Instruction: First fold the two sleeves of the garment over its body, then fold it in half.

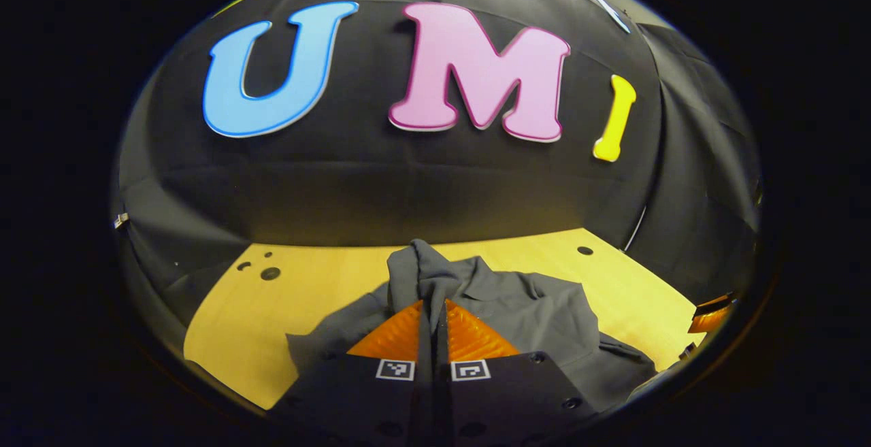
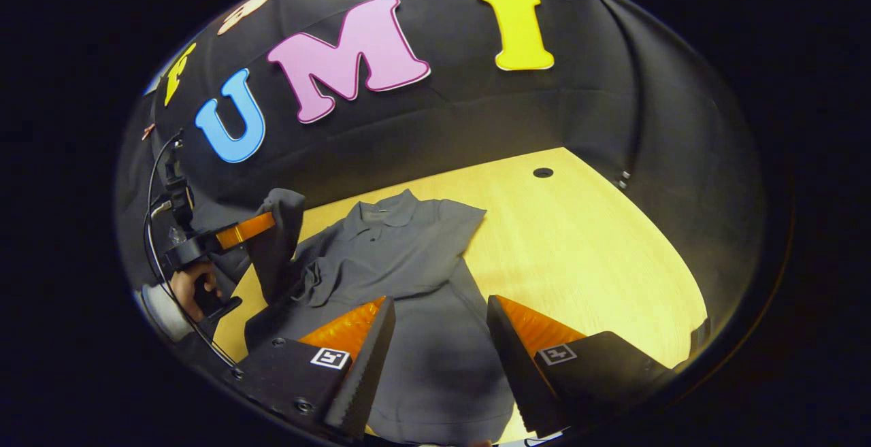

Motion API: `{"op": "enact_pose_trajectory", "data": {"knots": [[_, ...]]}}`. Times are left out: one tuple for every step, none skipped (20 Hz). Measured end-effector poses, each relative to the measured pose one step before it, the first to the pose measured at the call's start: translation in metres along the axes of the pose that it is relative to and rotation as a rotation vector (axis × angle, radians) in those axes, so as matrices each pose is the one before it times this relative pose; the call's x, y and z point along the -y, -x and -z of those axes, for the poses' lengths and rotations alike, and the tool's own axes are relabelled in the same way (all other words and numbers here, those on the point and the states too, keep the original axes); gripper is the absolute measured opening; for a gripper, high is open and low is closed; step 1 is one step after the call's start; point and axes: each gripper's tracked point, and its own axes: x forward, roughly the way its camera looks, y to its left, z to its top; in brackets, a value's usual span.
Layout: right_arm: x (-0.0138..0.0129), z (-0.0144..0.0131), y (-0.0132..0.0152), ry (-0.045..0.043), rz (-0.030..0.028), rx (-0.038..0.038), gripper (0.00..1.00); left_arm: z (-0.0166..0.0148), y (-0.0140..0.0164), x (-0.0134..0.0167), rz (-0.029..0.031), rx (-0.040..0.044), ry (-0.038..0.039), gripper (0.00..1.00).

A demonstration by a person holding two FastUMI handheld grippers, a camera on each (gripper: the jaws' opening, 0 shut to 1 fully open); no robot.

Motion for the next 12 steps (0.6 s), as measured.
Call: {"op": "enact_pose_trajectory", "data": {"knots": [[0.00634,0.00120,0.00113,-0.00474,0.00353,-0.00497,0.84,0.00801,-0.00575,0.01006,0.00389,-0.01775,-0.00459,0.05],[0.00601,0.00025,0.00175,-0.00189,0.00305,-0.00290,0.84,0.00675,-0.00543,0.00918,0.00417,-0.01574,-0.00313,0.05],[0.00652,0.00217,0.00247,-0.00001,0.00218,-0.00388,0.84,0.00953,-0.00497,0.00983,0.00251,-0.01734,-0.00007,0.05],[0.00708,0.00119,0.00200,0.00056,0.00250,-0.00524,0.84,0.00642,-0.00480,0.00900,0.00250,-0.01451,0.00162,0.05],[0.00432,0.00156,0.00171,0.00020,0.00041,-0.00484,0.85,0.00794,-0.00466,0.00810,0.00078,-0.01600,-0.00154,0.05],[0.00625,0.00058,0.00082,-0.00009,-0.00139,-0.00406,0.85,0.00828,-0.00572,0.00742,0.00183,-0.01907,-0.00524,0.05],[0.00573,0.00187,0.00083,0.00084,-0.00144,-0.00515,0.84,0.00761,-0.00302,0.00834,0.00359,-0.01711,-0.00452,0.05],[0.00459,0.00028,-0.00015,-0.00134,-0.00129,-0.00267,0.84,0.00862,-0.00476,0.00546,0.00498,-0.01581,-0.00031,0.05],[0.00403,-0.00044,0.00001,-0.00397,-0.00464,-0.00348,0.84,0.00744,-0.00438,0.00677,0.00268,-0.01194,0.00145,0.05],[0.00361,0.00035,-0.00022,-0.00291,-0.00338,-0.00378,0.84,0.00501,-0.00274,0.00516,-0.00318,-0.00966,0.00185,0.05],[0.00319,0.00119,-0.00123,-0.00133,-0.00367,-0.00454,0.84,0.00500,-0.00357,0.00282,-0.00446,-0.00554,0.00469,0.05],[0.00272,0.00035,-0.00110,0.00257,-0.00432,-0.00506,0.84,0.00320,-0.00187,0.00329,-0.00155,-0.00393,0.00494,0.05]]}}
